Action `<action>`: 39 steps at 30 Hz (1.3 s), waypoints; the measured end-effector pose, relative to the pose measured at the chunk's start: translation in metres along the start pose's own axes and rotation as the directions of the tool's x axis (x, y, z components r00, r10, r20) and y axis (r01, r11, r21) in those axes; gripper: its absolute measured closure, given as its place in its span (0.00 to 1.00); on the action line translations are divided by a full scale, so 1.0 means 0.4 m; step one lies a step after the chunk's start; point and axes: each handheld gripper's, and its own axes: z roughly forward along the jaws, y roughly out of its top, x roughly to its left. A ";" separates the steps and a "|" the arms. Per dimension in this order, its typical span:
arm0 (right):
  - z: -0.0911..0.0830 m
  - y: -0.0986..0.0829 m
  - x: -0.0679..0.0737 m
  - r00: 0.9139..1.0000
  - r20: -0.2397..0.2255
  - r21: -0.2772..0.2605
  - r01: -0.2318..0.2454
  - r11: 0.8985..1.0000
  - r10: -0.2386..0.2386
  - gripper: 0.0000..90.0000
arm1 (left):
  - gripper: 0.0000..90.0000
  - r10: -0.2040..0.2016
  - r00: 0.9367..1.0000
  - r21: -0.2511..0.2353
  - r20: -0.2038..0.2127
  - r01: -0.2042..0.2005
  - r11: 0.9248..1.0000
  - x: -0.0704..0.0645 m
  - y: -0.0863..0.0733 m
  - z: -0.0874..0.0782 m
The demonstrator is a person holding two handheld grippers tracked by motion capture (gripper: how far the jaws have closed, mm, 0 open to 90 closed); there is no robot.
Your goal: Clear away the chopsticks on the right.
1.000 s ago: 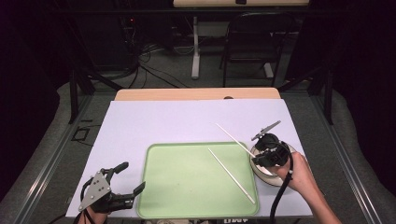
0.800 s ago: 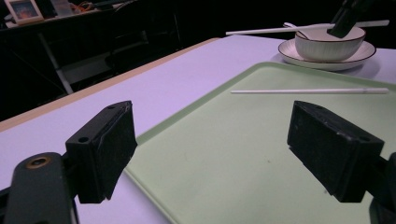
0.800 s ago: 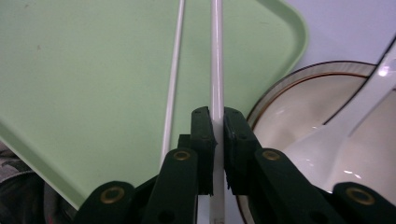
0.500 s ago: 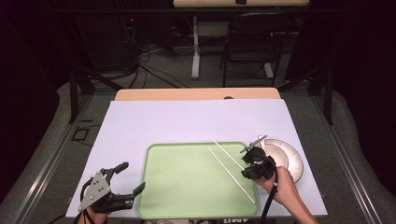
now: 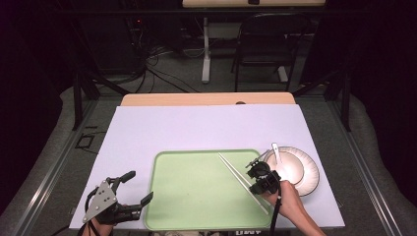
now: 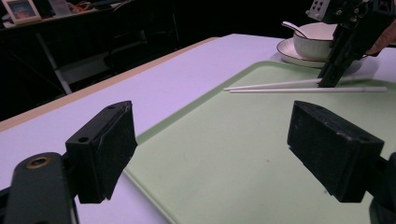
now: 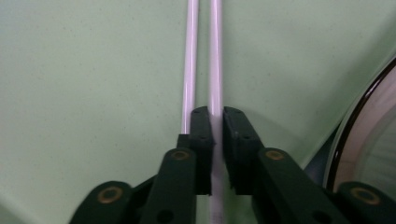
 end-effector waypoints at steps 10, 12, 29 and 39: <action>-0.043 0.009 0.013 0.995 0.022 0.018 0.100 0.995 -0.100 0.62 | 0.17 -0.005 1.000 0.001 -0.005 0.005 1.000 0.001 -0.001 0.001; -0.064 0.010 0.016 0.992 0.016 -0.001 0.123 0.992 -0.123 0.56 | 0.17 -0.002 1.000 0.005 -0.002 0.002 1.000 0.000 0.000 0.002; -0.206 -0.106 -0.014 0.951 0.013 -0.392 0.288 0.874 -0.308 0.00 | 0.17 0.000 1.000 0.019 -0.006 0.000 1.000 0.000 0.000 0.004; -0.243 -0.258 -0.051 0.950 0.137 -0.592 0.305 0.746 -0.280 0.00 | 0.17 0.002 1.000 0.021 -0.004 -0.002 1.000 0.000 0.001 0.005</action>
